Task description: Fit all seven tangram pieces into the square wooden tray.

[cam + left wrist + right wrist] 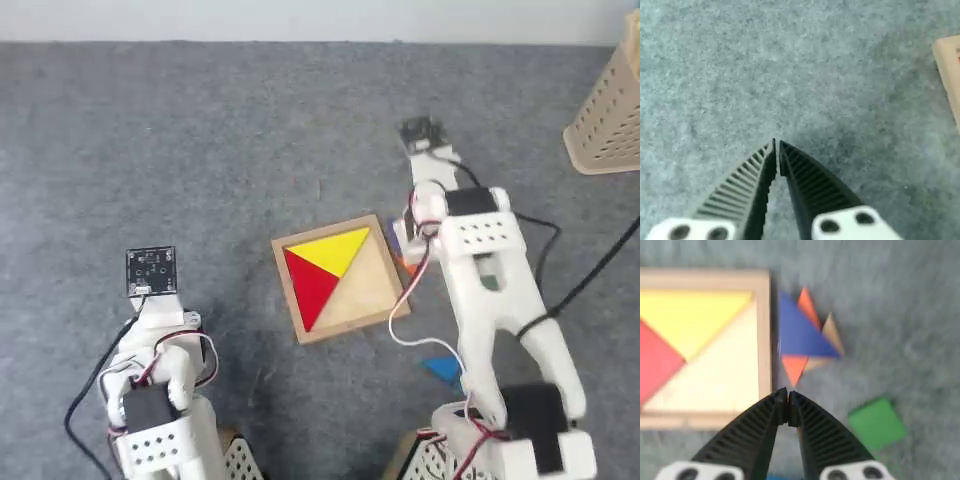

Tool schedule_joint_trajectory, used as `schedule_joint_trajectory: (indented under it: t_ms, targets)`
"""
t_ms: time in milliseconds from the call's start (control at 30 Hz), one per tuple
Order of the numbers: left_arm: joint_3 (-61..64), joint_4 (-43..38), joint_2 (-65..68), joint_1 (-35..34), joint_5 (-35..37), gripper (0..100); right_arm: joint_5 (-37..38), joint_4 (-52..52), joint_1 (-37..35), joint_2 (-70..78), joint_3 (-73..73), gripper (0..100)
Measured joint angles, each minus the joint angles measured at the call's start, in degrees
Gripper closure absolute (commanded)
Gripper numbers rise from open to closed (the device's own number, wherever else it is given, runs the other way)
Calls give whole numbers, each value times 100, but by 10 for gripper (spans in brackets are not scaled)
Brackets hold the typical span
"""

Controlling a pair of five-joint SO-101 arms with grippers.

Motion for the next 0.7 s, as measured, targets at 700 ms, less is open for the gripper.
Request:
schedule_joint_trajectory:
  t_ms: [700]
  targets:
    - [0, 9, 0, 0, 0, 987, 677, -545, 510, -343, 941, 988]
